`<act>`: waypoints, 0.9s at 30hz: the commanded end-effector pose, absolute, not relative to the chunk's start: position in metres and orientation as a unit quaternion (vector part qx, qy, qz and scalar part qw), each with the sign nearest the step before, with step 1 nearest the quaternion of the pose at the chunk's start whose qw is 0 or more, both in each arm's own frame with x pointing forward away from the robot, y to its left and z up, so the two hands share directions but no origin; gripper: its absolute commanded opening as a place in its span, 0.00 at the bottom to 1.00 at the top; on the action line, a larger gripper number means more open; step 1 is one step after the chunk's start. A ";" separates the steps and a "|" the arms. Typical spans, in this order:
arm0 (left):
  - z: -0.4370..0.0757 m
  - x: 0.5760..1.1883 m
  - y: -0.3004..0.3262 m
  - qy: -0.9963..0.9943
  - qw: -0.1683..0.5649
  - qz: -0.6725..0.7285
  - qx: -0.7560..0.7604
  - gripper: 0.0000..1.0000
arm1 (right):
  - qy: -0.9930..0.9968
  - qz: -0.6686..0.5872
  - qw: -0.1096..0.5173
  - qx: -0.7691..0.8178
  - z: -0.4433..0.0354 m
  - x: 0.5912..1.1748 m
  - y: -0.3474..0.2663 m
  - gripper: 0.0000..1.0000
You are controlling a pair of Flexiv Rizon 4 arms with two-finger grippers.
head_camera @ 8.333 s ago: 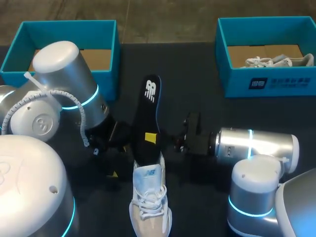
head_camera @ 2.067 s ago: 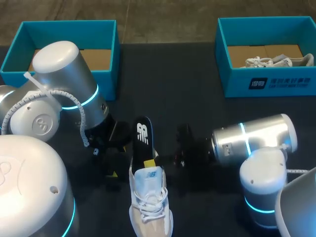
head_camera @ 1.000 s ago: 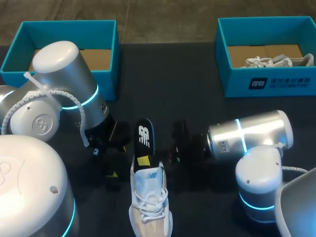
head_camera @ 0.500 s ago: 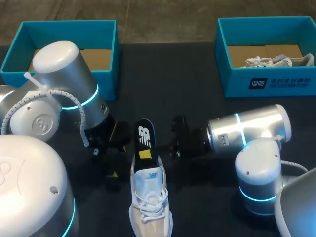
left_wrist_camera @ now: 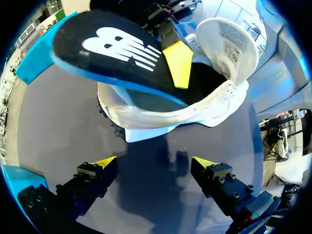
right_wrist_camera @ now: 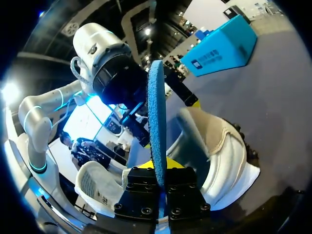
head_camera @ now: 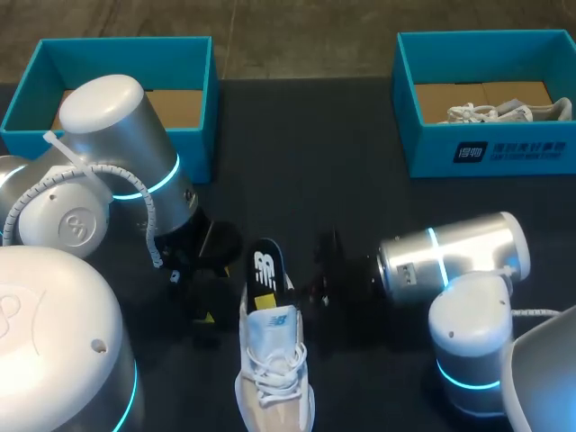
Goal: Take the shoe out of the shoebox, open the shoe tongue, remove and reinsert the insole, then place the shoe into the shoebox
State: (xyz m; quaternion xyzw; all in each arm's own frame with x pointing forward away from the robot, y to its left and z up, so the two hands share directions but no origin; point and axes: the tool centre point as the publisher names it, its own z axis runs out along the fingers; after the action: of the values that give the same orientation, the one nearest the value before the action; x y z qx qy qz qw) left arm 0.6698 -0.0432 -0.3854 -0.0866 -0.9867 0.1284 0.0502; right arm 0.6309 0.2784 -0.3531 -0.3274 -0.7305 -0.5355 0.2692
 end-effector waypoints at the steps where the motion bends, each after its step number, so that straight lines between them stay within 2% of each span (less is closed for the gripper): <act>1: -0.386 0.669 -0.042 -0.987 0.049 0.130 -0.087 1.00 | -0.727 -0.536 0.267 -0.336 -0.357 0.623 0.282 0.00; 8: -0.386 0.669 -0.042 -0.987 0.049 0.130 -0.087 1.00 | -0.724 -0.538 0.263 -0.341 -0.357 0.621 0.282 0.00; 9: -0.386 0.669 -0.042 -0.987 0.049 0.130 -0.087 1.00 | -0.724 -0.540 0.261 -0.341 -0.355 0.622 0.282 0.24; 10: -0.386 0.669 -0.042 -0.987 0.049 0.130 -0.087 1.00 | -0.724 -0.542 0.258 -0.340 -0.353 0.623 0.282 0.38; 11: -0.386 0.669 -0.042 -0.987 0.049 0.130 -0.087 1.00 | -0.725 -0.543 0.256 -0.338 -0.351 0.624 0.283 0.45; 13: -0.386 0.669 -0.042 -0.987 0.049 0.130 -0.087 1.00 | -0.727 -0.546 0.251 -0.333 -0.347 0.627 0.284 0.52; 19: -0.386 0.669 -0.042 -0.987 0.049 0.130 -0.087 1.00 | -0.735 -0.545 0.242 -0.321 -0.335 0.640 0.287 0.45; 25: -0.386 0.669 -0.042 -0.987 0.049 0.130 -0.087 1.00 | -0.738 -0.544 0.241 -0.320 -0.332 0.651 0.285 0.43; 27: -0.386 0.669 -0.042 -0.987 0.049 0.130 -0.087 1.00 | -0.736 -0.546 0.241 -0.320 -0.331 0.653 0.283 0.36</act>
State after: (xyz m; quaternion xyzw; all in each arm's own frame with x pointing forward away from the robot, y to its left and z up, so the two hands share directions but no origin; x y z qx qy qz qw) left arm 0.6698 -0.0432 -0.3854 -0.0866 -0.9867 0.1284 0.0502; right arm 0.6482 0.2833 -0.3338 -0.3213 -0.7332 -0.5497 0.2388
